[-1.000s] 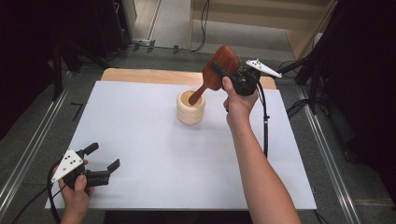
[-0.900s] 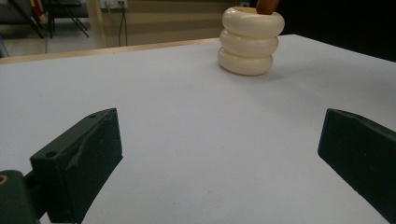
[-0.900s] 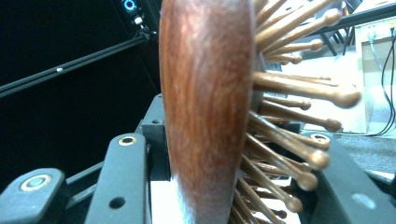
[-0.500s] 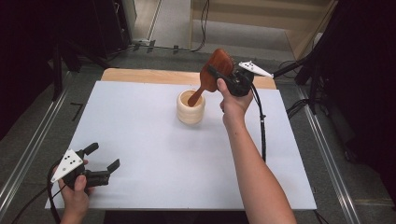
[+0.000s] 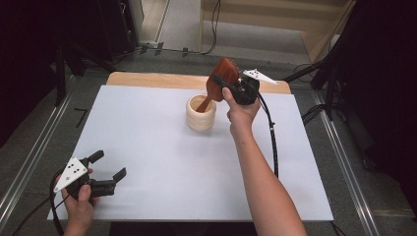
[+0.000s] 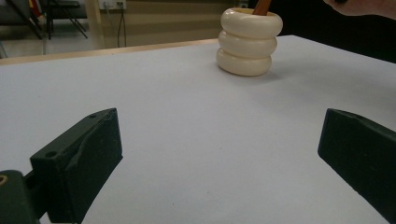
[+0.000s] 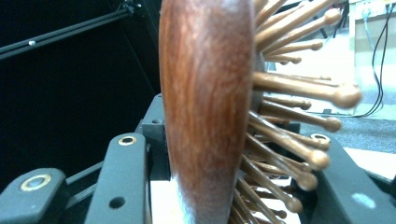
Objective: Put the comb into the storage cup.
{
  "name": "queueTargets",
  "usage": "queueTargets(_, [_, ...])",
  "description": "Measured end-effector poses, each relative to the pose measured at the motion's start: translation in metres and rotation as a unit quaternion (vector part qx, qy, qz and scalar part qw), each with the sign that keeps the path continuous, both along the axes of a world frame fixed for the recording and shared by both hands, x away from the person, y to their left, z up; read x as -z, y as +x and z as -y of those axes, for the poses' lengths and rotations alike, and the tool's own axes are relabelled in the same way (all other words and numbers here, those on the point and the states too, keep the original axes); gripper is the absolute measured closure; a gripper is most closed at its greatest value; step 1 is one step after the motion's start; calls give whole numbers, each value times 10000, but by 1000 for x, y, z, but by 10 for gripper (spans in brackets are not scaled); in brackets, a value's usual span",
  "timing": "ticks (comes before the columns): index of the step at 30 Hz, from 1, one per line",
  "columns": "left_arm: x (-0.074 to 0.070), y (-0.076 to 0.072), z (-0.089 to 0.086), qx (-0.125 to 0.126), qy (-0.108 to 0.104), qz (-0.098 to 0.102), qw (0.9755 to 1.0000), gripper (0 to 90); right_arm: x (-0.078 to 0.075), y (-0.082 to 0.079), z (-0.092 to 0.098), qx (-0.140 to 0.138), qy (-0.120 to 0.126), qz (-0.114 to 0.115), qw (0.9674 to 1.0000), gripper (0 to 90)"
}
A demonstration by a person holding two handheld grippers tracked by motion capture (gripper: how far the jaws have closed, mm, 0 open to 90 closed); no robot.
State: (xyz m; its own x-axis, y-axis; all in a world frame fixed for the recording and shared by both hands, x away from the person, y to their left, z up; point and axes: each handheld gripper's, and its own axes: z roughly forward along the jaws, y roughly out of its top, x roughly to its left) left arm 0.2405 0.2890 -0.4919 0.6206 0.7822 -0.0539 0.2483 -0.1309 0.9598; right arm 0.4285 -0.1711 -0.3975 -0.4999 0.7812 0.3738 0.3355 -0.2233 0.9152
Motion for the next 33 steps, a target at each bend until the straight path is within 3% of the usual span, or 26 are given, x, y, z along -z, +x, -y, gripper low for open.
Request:
queueTargets(11, [0,0,0,9,5,-2,10000,0,11,3,-9,-40,-69,-85,9999,529])
queueTargets(14, [0,0,0,11,3,-3,10000,0,16,4,-9,-45,29,-144,9999,529])
queueTargets(17, [0,0,0,12,9,-4,10000,0,24,4,-10,-16,-21,-223,9997,529])
queueTargets(33, [0,0,0,22,21,-5,10000,1,35,6,-16,-16,38,-305,9995,529])
